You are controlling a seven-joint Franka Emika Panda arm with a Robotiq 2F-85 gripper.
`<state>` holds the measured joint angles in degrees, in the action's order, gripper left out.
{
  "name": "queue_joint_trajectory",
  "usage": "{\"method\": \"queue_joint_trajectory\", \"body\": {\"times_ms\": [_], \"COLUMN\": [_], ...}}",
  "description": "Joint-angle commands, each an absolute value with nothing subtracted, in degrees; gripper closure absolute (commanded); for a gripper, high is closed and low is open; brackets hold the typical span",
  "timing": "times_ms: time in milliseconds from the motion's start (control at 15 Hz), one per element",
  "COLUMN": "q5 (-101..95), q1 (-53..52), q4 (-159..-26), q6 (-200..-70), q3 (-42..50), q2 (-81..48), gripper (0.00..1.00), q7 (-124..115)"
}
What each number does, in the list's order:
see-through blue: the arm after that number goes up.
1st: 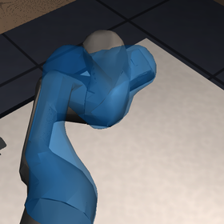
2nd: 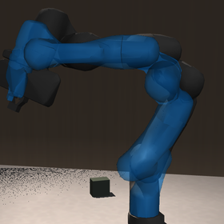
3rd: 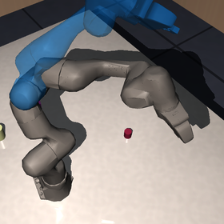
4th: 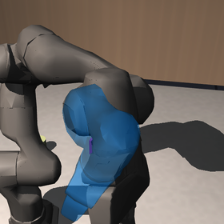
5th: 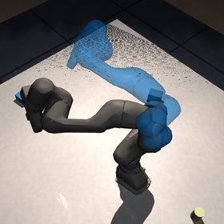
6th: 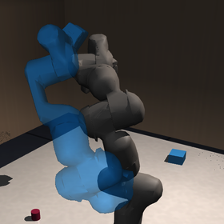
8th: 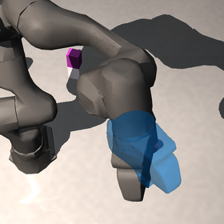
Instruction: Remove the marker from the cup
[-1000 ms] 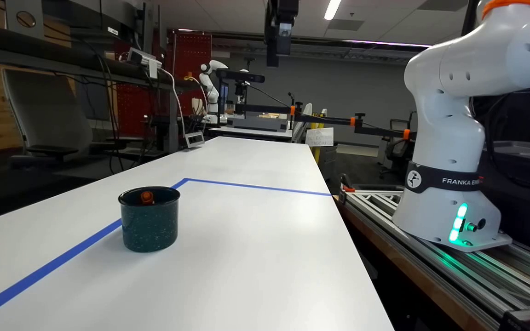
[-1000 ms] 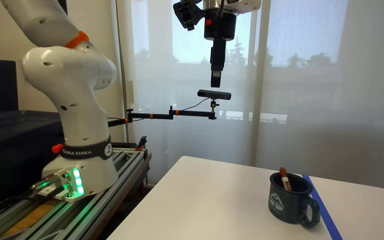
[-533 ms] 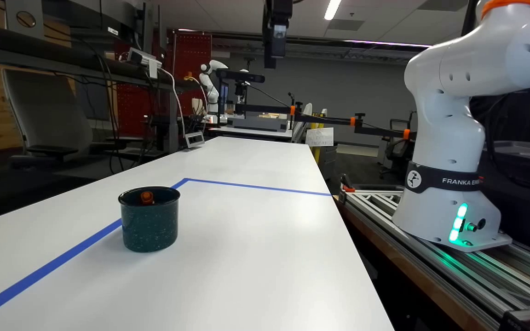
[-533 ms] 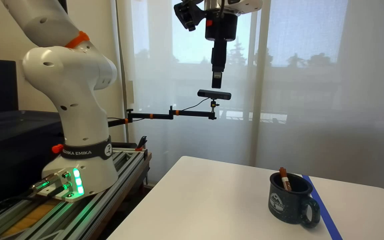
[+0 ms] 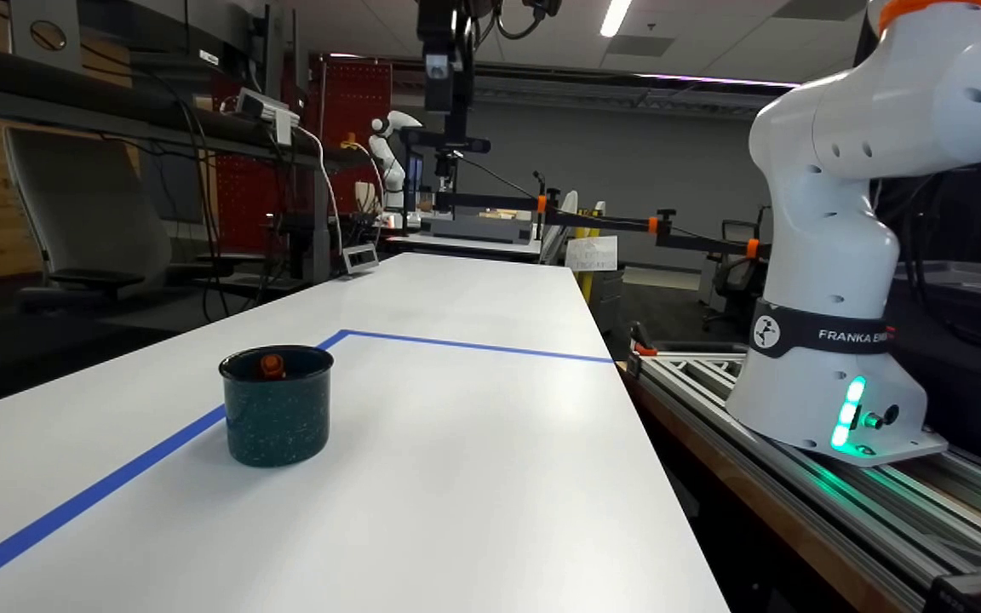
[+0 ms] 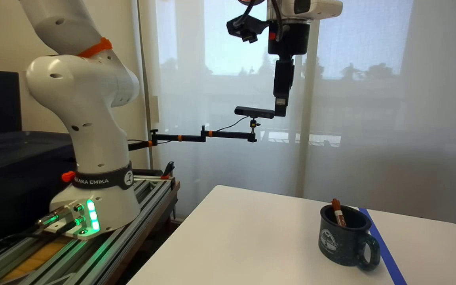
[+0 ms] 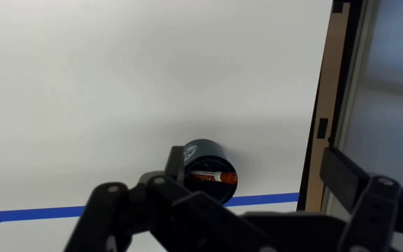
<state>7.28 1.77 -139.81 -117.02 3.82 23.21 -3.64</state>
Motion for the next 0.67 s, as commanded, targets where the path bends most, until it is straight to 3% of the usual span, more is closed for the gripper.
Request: {"method": "queue_joint_trajectory", "body": {"times_ms": [0,600], "q5": [13.3,21.2], "q1": [1.9,3.7], "q4": [-136.9,-136.9], "q6": [-119.4,-133.6], "q3": [4.1,3.3], "q2": [19.6,14.9], "gripper": [0.0,0.0], "q7": [-7.3,-22.6]}}
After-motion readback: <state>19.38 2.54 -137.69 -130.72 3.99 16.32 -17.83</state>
